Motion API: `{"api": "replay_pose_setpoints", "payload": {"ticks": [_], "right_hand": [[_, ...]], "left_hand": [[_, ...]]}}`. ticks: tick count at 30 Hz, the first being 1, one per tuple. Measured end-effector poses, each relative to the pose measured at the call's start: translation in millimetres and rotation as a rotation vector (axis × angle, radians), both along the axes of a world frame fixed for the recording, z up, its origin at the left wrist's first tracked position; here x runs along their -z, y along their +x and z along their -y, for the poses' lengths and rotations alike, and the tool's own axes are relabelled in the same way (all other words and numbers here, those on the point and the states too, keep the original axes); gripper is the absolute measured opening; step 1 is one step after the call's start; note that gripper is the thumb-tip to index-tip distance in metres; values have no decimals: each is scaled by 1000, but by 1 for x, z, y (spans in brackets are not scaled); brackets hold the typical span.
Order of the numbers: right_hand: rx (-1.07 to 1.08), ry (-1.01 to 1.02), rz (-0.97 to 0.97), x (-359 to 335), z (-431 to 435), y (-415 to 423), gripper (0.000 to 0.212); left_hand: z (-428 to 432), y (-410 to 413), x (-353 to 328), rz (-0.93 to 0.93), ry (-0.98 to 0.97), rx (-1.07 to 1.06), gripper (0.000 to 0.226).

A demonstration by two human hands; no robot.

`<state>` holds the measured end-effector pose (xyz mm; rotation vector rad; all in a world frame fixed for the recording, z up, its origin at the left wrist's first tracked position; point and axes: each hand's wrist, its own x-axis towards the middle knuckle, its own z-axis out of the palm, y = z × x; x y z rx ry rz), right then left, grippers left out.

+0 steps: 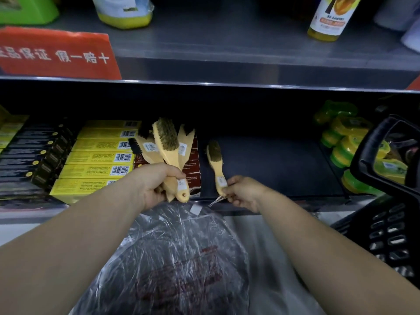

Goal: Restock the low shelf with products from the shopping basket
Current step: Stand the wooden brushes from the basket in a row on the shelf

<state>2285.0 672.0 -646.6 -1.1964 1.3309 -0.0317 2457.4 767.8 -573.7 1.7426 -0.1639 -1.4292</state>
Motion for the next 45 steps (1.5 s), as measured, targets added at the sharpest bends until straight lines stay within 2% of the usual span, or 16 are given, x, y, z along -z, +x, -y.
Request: {"api": "replay_pose_setpoints", "payload": {"ticks": [6, 10, 13, 18, 19, 21, 24, 26, 28, 30, 32, 35, 37, 40, 45], "right_hand": [[-212, -135, -136, -1, -4, 0, 5], [-338, -274, -222, 7, -11, 12, 27], [-303, -349, -237, 14, -14, 20, 23], [-390, -526, -375, 5, -10, 19, 34], [-355, -588, -343, 0, -8, 19, 36], [-170, -561, -91, -13, -7, 22, 43], [59, -172, 352, -31, -10, 31, 40], [48, -57, 469, -35, -12, 33, 23], [78, -35, 516, -34, -12, 31, 10], [168, -21, 548, -33, -6, 28, 11], [233, -67, 483, -29, 4, 23, 14], [193, -243, 190, -9, 23, 9, 11], [155, -288, 26, 8, 26, 2, 9], [115, -276, -29, 24, 19, 6, 13], [104, -365, -3, 32, 17, 17, 34]], "left_hand": [[1, 0, 7, 32, 17, 4, 17], [0, -5, 8, 53, 16, 7, 16], [-1, -9, 7, 12, 5, 5, 15], [0, -17, 7, -75, -23, 5, 17], [0, -19, 7, -91, -34, -2, 18], [1, -21, 8, -100, -50, 3, 21], [2, -22, 10, -86, -72, 12, 21], [4, -21, 10, -78, -83, -11, 18], [5, -21, 9, -73, -83, -39, 17], [5, -19, 10, -56, -76, -73, 18], [4, -18, 12, -31, -59, -99, 21], [1, -15, 14, -27, -44, -106, 21], [-1, -13, 15, -25, -39, -88, 20], [-2, -12, 16, 9, -45, -52, 21], [-2, -15, 16, 27, -65, -9, 23]]}}
